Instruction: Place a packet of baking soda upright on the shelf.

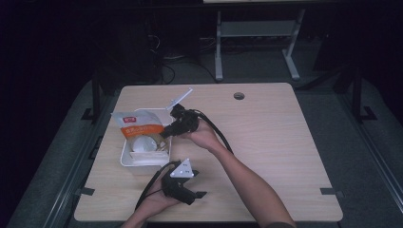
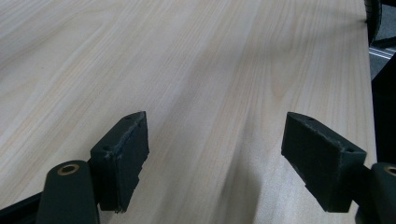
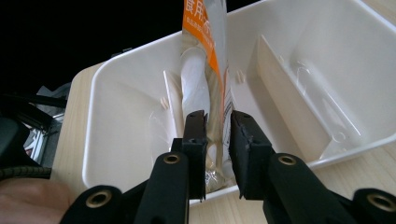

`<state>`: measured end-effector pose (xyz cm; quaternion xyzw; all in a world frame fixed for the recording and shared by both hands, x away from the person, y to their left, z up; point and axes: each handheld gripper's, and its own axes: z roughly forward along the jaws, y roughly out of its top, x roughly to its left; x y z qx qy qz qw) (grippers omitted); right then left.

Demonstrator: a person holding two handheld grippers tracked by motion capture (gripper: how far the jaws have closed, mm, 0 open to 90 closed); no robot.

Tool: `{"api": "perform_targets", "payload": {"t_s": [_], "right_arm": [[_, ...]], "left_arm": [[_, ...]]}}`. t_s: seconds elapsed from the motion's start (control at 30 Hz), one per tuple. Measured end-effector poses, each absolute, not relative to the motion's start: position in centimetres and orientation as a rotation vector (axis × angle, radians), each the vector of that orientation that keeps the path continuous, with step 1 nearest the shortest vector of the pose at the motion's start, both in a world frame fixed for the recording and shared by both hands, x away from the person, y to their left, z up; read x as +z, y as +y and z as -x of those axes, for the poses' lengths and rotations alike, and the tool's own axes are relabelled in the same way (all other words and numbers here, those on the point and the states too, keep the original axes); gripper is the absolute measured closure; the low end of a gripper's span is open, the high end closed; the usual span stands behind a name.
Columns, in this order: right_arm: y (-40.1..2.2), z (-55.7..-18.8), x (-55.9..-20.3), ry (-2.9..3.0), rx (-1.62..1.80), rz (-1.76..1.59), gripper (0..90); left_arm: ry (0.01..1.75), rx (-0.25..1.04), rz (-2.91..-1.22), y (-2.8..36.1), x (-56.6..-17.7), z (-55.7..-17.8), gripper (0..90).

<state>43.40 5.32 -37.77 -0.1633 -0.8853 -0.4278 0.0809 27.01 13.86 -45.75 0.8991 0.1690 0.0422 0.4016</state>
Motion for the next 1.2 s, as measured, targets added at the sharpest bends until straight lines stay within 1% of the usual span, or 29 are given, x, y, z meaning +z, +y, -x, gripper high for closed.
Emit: {"api": "perform_targets", "payload": {"t_s": [1.2], "right_arm": [[-0.1,-42.9,-36.6,-2.621,-1.341,0.568,67.6]], "left_arm": [[0.435,0.112,-2.267,14.0,-45.6,-27.1,22.7]]}}
